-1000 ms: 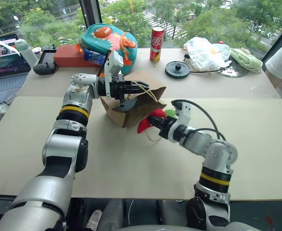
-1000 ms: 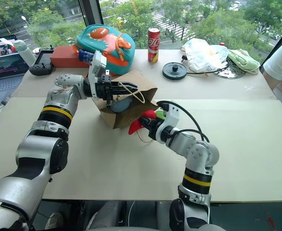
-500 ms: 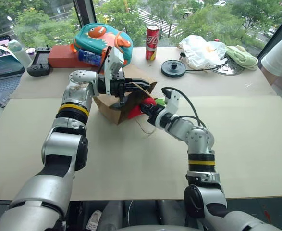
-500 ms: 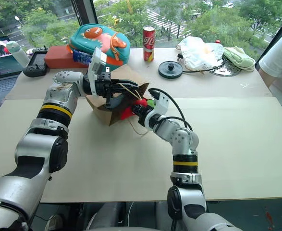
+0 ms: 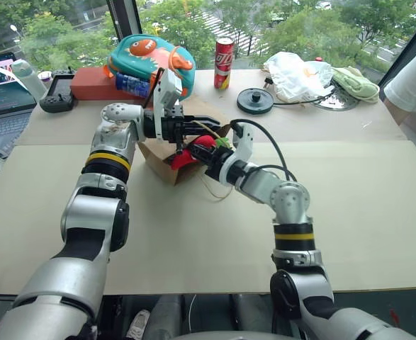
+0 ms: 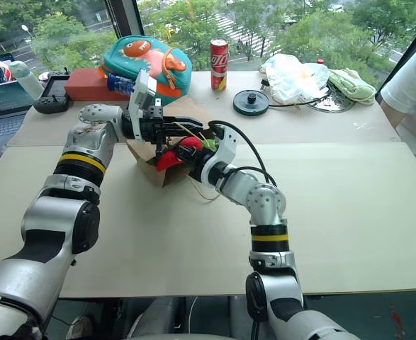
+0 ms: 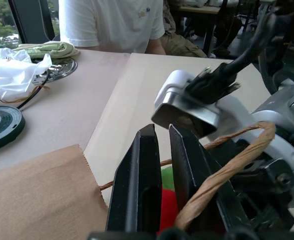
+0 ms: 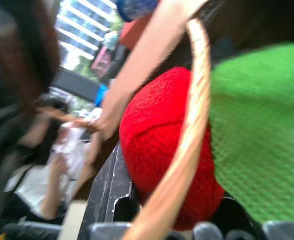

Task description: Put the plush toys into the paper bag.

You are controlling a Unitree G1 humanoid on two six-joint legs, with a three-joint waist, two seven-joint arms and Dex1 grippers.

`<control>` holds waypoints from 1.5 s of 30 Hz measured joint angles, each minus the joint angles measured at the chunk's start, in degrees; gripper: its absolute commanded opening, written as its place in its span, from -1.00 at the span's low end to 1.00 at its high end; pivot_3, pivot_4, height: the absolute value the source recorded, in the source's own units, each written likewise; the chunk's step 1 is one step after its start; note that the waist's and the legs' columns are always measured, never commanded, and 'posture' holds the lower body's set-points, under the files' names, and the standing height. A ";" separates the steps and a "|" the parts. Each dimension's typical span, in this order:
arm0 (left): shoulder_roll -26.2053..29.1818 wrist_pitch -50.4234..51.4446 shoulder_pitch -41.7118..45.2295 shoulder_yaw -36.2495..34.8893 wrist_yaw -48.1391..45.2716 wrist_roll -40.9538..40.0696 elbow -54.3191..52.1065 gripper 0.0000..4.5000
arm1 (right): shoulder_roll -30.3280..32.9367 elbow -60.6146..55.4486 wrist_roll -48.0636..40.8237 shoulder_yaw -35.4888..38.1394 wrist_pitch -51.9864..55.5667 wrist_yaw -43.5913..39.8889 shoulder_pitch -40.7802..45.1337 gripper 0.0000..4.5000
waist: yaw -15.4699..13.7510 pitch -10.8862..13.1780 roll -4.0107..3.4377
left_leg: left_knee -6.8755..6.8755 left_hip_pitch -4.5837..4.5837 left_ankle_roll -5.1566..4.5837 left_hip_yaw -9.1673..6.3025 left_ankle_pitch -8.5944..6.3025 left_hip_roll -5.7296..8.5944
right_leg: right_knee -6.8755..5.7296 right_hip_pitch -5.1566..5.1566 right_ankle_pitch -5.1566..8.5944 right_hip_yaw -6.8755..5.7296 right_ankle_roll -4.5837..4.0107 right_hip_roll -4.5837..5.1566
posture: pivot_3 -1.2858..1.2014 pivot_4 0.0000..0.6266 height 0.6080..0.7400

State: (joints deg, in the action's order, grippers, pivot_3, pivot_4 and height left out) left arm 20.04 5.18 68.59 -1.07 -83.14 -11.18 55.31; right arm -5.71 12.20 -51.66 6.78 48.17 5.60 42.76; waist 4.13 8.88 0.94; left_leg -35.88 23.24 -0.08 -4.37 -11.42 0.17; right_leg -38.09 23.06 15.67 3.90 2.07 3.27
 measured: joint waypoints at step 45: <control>0.57 0.23 0.00 0.15 -0.23 -0.01 -0.44 -0.78 | 1.72 -10.41 1.65 -2.46 12.49 -0.37 -2.98 0.99 | -0.07 0.01 -0.01 | -0.01 0.07 0.00 -0.03 0.00 0.01 | -0.01 0.03 -0.01 0.00 -0.01 0.01 | 0.03 -0.52 1.00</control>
State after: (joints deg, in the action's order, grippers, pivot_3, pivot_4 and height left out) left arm 20.61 5.40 68.59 -0.92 -83.37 -11.20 54.88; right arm -3.99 1.79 -50.01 4.33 60.66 5.23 39.78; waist 4.06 8.88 0.92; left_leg -35.89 23.31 -0.08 -4.40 -11.42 0.18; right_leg -38.10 23.09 15.66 3.89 2.06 3.28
